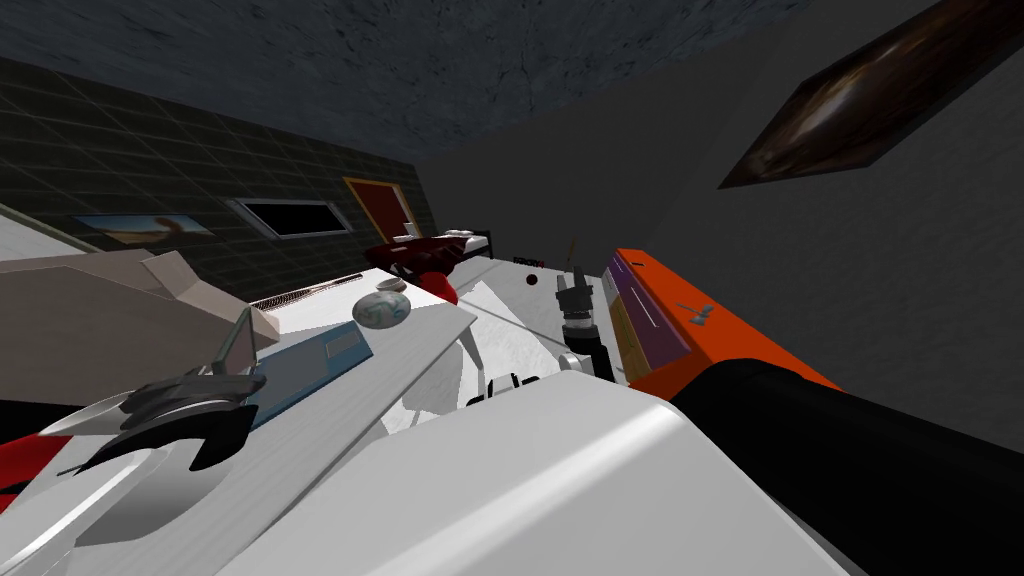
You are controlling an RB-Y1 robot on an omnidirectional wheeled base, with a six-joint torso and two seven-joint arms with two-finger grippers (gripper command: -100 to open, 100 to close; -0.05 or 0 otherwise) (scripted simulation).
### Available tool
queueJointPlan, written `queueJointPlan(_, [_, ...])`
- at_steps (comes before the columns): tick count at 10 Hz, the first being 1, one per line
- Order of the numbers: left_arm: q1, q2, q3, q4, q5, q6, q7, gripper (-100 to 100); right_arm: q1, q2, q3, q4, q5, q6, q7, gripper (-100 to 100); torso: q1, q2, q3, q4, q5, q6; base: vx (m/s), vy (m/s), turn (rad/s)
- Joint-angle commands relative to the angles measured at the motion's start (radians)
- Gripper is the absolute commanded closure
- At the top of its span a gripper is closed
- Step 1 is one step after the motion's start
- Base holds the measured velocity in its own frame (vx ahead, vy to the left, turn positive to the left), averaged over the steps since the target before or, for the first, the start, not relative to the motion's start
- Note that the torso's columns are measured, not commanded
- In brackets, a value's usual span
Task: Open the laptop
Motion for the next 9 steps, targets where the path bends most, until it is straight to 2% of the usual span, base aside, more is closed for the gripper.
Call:
queueJointPlan(1, [0.019,-0.013,-0.021,-0.011,-0.050,0.027,-0.039,100,0.000,0.000,0.000,0.000,0.000,0.000,0.000,0,0.001,0.003,0.002,0.001,-0.001,-0.001,0.054,-0.013,-0.062])
queueJointPlan(9, [0.089,-0.063,-0.100,-0.056,-0.244,0.133,-0.183,100,0.000,0.000,0.000,0.000,0.000,0.000,0.000,0,-0.003,0.002,0.001,0.001,-0.002,-0.001,0.063,-0.020,-0.045])
